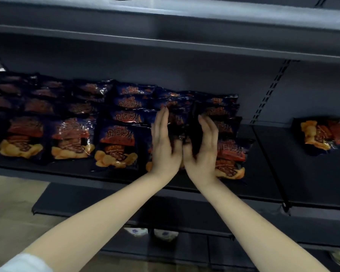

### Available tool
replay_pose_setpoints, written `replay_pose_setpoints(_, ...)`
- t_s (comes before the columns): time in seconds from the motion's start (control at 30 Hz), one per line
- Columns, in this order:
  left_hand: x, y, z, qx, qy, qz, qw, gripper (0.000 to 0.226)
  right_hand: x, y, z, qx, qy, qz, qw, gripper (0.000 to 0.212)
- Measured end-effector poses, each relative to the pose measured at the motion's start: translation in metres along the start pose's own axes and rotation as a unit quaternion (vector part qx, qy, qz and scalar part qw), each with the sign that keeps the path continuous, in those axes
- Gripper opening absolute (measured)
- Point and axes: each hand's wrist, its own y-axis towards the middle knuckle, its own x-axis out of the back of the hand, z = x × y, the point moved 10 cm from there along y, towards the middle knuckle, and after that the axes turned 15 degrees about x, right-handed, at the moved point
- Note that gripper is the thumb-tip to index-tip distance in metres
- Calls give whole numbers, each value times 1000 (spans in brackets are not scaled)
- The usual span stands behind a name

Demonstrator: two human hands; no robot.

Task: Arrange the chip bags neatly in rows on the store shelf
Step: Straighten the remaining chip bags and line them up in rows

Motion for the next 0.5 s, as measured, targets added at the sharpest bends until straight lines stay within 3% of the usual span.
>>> replay_pose_setpoints(0.13, 37, 1, 34, 40, 39, -38, 998, 73, -51, -22, -3, -64, 34, 96, 993, 66)
replay_pose_setpoints(0.23, 45, 2, 56, 71, 82, -42, 993, 74, -74, -41, -14, -83, -6, 158, 984, 73)
replay_pose_setpoints(0.5, 29, 10, 75, 83, 139, -17, 987, 75, -80, -52, -28, -70, -76, 162, 981, 70)
